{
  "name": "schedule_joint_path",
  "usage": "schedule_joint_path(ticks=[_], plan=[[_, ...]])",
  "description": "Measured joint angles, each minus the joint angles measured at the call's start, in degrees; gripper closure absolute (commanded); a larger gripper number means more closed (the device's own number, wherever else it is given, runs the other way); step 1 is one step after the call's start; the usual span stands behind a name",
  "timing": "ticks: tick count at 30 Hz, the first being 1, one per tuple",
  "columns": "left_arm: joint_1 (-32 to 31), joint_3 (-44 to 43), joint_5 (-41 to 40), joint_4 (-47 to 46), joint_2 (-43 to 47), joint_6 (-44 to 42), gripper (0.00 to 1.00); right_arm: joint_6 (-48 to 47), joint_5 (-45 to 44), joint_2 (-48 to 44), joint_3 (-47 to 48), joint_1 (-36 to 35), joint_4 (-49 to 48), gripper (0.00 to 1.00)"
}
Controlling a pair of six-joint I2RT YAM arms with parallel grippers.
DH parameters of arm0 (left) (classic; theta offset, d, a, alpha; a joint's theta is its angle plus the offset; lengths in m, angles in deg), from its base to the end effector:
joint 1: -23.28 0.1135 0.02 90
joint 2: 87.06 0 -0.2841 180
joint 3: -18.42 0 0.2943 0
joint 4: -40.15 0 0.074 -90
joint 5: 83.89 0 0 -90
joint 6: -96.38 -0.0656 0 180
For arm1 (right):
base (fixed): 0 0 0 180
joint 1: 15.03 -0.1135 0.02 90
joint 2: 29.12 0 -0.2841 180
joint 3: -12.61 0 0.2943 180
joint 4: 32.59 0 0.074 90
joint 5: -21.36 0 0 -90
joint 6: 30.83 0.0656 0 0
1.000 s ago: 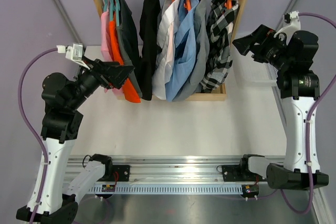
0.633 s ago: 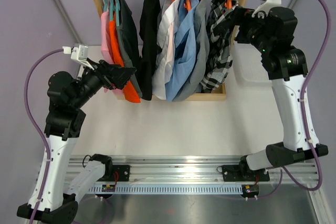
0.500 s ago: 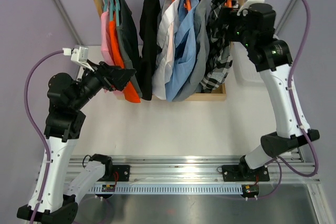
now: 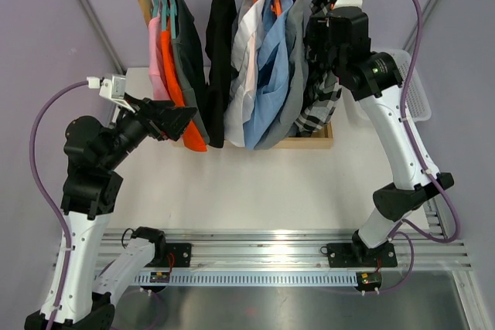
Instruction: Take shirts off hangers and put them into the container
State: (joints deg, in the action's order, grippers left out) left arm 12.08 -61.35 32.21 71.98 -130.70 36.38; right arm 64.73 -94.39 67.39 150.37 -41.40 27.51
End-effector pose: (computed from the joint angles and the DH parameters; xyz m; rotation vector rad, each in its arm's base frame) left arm 0.1755 -0.0642 0.4931 0.1270 1.5686 -0.9104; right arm 0.3705 0.1519 0.5468 -0.0365 1.8659 -0.0424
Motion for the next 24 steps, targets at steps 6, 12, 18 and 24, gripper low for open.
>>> schedule_joint_path(ticks=[6,12,18,24], plan=[[0.0,0.7,0.0,0.0,0.0,0.0,0.01,-1.9,-6.6,-1.0,0.0,-1.5,-0.1,0.45],[0.0,1.0,0.0,0.0,0.1,0.0,0.01,-2.6,-12.6,-1.2,-0.9,-1.5,-0.5,1.0],[0.0,1.4,0.0,0.1,0.9,0.0,0.01,-2.7,-13.3,-3.3,-5.6,-1.5,-4.8,1.0],[0.0,2.2,0.0,0.0,1.9,0.0,0.01,-5.6,-7.0,-12.3,-16.4,-1.5,-13.7,1.0]])
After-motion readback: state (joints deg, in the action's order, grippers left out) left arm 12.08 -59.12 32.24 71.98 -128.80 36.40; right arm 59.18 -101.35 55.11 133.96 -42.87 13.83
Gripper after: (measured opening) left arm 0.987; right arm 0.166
